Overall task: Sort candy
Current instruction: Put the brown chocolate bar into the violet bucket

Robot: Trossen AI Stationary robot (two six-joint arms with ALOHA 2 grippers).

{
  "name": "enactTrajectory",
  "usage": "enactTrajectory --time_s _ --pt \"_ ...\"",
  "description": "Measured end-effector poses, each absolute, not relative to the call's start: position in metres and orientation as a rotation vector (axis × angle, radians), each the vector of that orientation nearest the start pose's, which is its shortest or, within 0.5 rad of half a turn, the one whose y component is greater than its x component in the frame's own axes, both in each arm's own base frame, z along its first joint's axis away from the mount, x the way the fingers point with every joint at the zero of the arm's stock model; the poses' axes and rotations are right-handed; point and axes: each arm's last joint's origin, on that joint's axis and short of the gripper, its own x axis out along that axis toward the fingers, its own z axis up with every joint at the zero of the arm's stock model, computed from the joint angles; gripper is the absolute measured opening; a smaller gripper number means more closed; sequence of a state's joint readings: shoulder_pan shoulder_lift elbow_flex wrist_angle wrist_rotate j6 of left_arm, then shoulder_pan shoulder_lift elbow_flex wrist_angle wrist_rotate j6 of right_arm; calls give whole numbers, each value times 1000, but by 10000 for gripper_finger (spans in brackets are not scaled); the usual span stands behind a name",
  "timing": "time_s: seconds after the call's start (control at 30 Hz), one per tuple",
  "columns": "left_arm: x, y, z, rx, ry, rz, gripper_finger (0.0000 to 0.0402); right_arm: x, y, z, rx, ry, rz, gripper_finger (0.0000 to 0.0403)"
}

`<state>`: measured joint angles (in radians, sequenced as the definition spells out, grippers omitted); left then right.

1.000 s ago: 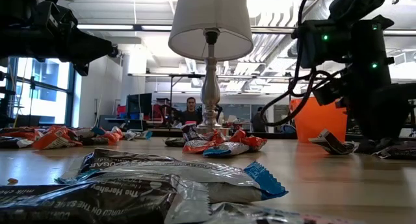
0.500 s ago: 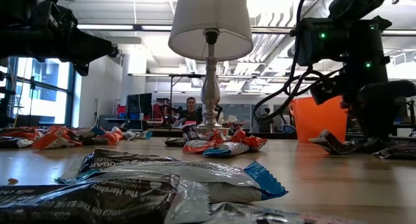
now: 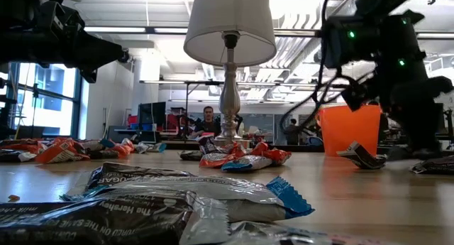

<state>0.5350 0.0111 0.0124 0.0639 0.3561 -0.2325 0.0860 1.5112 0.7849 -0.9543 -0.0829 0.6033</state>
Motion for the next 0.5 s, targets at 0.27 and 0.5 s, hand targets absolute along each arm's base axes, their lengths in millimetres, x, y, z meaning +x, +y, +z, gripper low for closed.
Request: enactTrajectory --time_s 0.27,0.5 --pt "87 40 173 -204 -80 171 64 234 24 194 502 1652 -413 4" --pt "87 40 173 -204 -79 171 65 241 53 241 676 1684 -447 4"
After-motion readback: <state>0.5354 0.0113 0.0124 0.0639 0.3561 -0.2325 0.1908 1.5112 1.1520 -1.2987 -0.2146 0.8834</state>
